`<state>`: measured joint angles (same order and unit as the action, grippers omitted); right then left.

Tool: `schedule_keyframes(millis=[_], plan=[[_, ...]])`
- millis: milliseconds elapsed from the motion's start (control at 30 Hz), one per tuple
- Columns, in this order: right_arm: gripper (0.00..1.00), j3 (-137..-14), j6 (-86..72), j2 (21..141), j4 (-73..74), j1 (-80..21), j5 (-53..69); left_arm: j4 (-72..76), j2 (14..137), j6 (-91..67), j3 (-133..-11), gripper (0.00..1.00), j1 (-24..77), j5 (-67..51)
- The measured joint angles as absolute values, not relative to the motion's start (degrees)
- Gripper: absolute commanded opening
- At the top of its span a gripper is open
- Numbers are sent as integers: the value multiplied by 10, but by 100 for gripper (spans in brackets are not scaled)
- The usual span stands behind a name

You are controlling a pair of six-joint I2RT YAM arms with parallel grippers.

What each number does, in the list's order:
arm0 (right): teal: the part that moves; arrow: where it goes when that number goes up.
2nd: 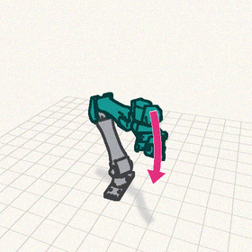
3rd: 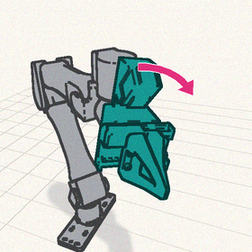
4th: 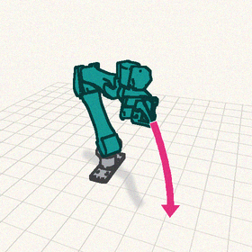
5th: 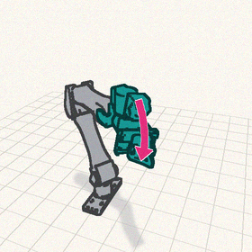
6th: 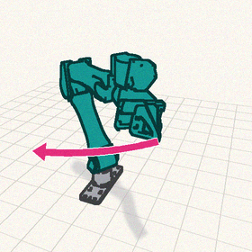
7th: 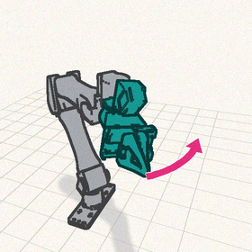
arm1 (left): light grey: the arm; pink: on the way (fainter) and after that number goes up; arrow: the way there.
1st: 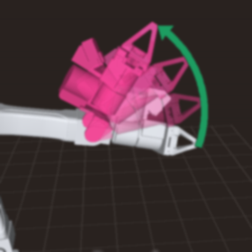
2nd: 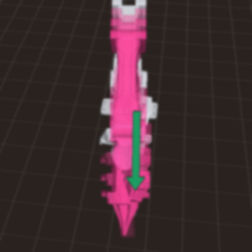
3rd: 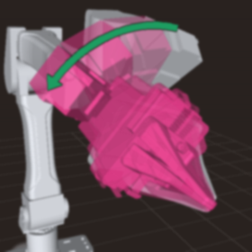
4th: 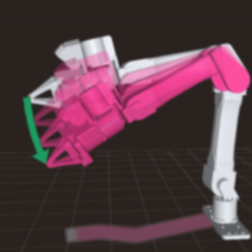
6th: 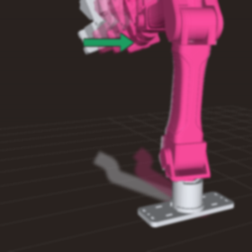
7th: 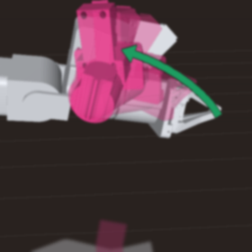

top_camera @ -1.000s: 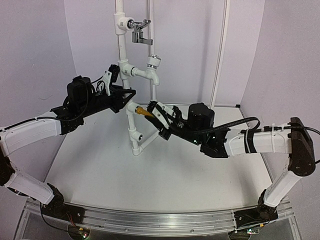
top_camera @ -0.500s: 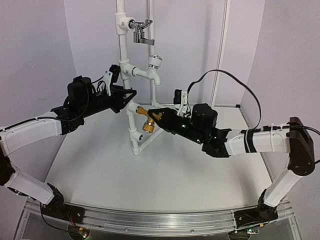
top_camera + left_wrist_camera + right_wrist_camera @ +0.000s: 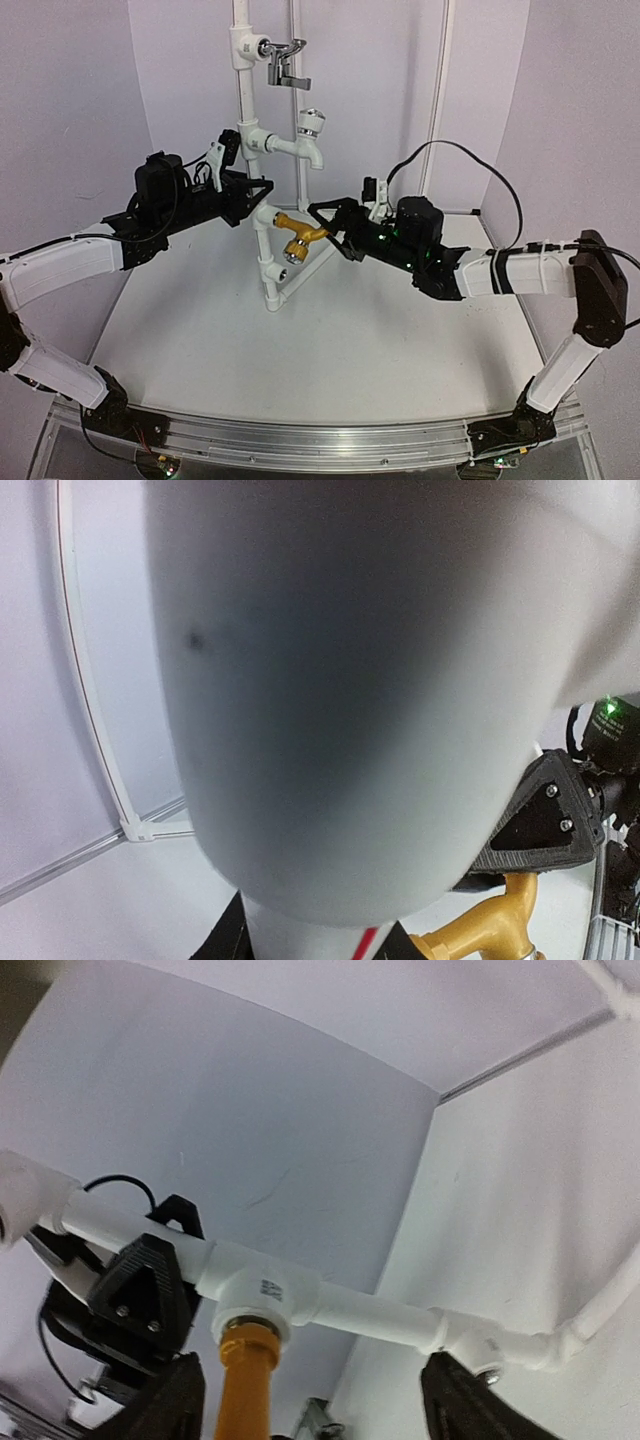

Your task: Install the water faucets

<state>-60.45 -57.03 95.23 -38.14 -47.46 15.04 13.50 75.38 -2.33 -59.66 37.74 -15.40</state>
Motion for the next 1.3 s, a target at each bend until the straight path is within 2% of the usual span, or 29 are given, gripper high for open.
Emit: schedule_keyframes(millis=[267, 633, 933, 1100, 1233, 1300], plan=[[87, -625, -208, 836, -193, -439, 67, 135, 754, -21, -597, 0, 377, -157], [91, -622, 224, 744, -89, -503, 98, 135, 754, -21, -597, 0, 377, -158], [93, -634, 534, 784, -63, -588, 91, 135, 754, -21, -597, 0, 377, -158], [89, -657, 636, 840, -72, -606, 52, 135, 754, -21, -597, 0, 377, -158], [85, -656, 705, 893, -135, -623, -1, 135, 754, -21, -597, 0, 377, -158], [80, -654, 734, 918, -176, -630, -28, 135, 754, -21, -597, 0, 377, -158]])
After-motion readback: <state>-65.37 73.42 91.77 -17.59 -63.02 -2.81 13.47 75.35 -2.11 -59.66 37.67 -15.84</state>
